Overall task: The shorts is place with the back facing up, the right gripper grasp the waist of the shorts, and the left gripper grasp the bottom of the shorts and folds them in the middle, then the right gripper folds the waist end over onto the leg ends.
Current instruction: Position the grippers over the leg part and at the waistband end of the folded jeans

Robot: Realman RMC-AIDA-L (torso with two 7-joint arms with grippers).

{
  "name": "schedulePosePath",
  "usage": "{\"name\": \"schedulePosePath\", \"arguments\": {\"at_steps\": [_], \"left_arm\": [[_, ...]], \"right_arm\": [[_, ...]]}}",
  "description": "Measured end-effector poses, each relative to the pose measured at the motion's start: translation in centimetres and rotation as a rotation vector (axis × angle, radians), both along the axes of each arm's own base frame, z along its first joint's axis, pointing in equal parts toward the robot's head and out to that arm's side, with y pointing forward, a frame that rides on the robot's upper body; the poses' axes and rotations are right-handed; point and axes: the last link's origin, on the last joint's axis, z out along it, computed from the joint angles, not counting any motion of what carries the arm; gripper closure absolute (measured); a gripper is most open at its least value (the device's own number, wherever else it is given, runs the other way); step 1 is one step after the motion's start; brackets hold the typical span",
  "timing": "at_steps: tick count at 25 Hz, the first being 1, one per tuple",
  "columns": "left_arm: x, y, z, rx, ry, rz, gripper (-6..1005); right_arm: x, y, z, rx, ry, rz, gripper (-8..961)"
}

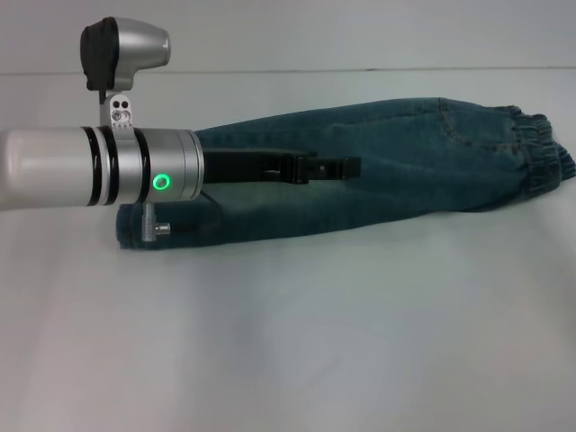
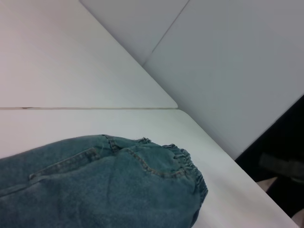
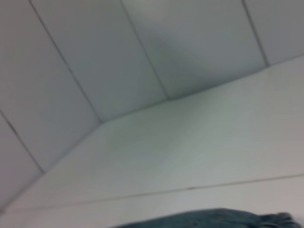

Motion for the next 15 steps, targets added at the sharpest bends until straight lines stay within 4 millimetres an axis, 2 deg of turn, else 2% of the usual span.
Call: {"name": "schedulePosePath", "arguments": {"at_steps": [7,15], "left_arm": [[0.6,0.1,0.0,0.000,0.010,-0.052,151],[1.6,-0.1,-0.5,-0.022,0.035,-0.124,150]], "right_arm": [[-0.6,-0.9,0.2,-0.045,0.144,-0.025,69],[-0.5,-2.1,-0.4,-0.092,0.174,-0.025,71]]}}
